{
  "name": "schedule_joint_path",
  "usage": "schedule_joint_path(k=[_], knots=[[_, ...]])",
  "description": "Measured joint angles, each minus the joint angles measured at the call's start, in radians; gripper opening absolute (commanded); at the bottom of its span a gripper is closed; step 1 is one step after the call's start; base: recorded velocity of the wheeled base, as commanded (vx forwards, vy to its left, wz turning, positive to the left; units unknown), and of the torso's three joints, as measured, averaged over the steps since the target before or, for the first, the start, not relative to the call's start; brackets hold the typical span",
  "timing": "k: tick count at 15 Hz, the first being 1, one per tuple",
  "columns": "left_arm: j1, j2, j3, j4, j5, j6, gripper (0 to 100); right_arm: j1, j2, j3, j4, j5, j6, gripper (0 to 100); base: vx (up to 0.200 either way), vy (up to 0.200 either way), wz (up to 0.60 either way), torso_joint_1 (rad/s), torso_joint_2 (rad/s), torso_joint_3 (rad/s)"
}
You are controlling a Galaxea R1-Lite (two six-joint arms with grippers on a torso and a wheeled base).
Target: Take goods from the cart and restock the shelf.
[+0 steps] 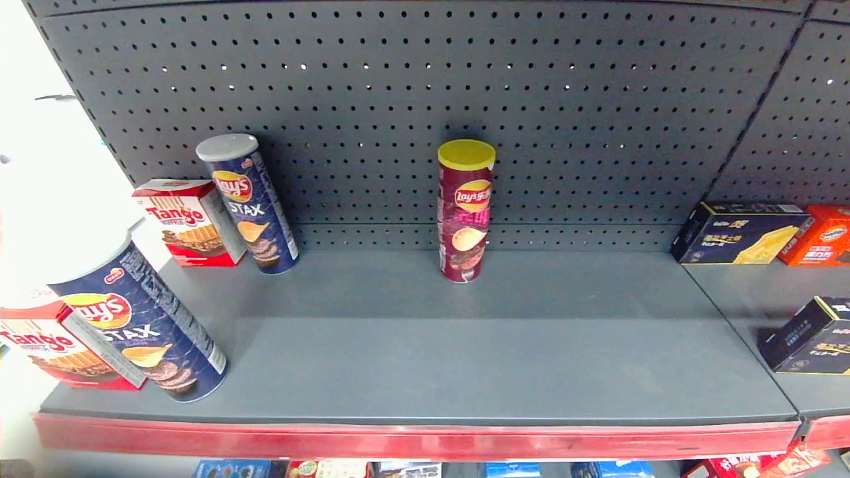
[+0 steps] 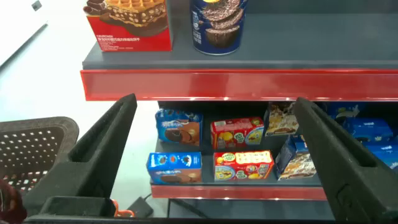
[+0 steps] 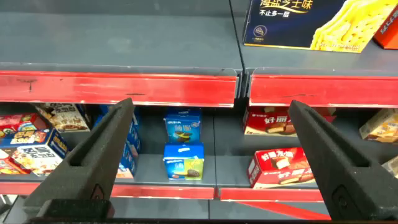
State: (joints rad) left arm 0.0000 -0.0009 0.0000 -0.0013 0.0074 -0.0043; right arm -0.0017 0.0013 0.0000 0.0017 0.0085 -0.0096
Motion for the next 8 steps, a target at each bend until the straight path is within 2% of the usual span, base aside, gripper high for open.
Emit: schedule_joint_path(k=[8], knots=[[0.0,0.0,0.0,0.0,0.0,0.0,100,-0.002,0.0,0.0,0.0,-0.001,0.0,100,0.0,0.0,0.6,0.004,0.0,0.003]])
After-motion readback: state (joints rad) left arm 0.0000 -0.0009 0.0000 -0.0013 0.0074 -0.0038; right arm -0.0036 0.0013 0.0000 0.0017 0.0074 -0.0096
